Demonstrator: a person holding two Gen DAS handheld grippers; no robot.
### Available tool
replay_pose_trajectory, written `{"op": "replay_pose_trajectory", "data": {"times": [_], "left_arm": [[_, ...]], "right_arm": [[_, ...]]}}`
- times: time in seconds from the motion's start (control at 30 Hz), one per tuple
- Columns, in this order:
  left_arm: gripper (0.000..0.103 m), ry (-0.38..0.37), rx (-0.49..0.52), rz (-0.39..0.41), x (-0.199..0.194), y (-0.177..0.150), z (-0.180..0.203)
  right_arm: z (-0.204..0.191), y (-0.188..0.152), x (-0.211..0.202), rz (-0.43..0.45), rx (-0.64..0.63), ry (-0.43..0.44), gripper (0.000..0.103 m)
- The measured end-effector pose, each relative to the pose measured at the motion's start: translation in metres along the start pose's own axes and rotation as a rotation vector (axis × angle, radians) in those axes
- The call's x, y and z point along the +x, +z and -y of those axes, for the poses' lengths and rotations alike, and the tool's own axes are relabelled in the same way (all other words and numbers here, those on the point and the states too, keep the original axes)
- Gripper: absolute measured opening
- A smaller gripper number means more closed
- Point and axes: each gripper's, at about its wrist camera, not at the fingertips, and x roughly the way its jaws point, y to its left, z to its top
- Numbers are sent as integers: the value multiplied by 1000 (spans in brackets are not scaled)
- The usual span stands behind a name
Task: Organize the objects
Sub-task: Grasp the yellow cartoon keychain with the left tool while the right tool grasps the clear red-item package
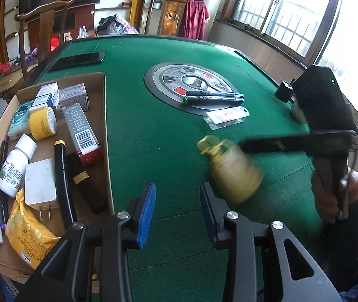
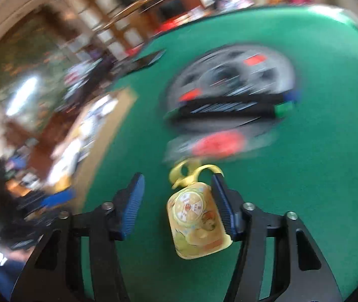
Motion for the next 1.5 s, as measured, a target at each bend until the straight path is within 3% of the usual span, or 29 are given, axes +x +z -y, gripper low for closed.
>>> {"op": "replay_pose_trajectory", "data": {"times": [0.03,0.07,0.17,0.3,0.47,0.57,0.77,0.97,1.07,1.13,1.23,1.37,1.4,1.5], "left_arm": [[37,-2,-2,-3,1,0,1],[37,-4,-2,-7,2,1,2],[43,-3,8,-36,9,1,7],[55,9,18,-68,16,-4,16],[62,167,213,-48,20,-17,44],[68,153,270,-45,22,-19,49],[77,100,274,-53,33,-8,44],[76,112,323,-105,44,-18,53],[75,87,288,-104,44,-16,48],[56,103,255,-84,44,-12,42],[46,102,222,-81,45,-9,36],[46,115,221,-82,45,-10,37],[46,115,218,-83,45,-9,37],[47,117,206,-82,47,-8,36]], "right_arm": [[-4,-2,9,-51,8,119,62],[-7,-2,12,-49,12,144,62],[-1,1,5,14,15,30,62],[16,2,-7,75,88,29,62],[8,4,-16,133,55,17,62],[10,6,-23,160,60,8,62],[13,17,-37,187,63,-44,62],[13,47,-25,152,-12,-217,62],[21,56,-13,132,-35,-290,62],[27,59,-7,119,-35,-318,62],[28,54,-5,82,-40,-287,62],[18,35,-7,-32,-53,-148,62],[12,30,-6,-43,-89,-144,62],[3,25,-3,-33,-156,-253,62]]}}
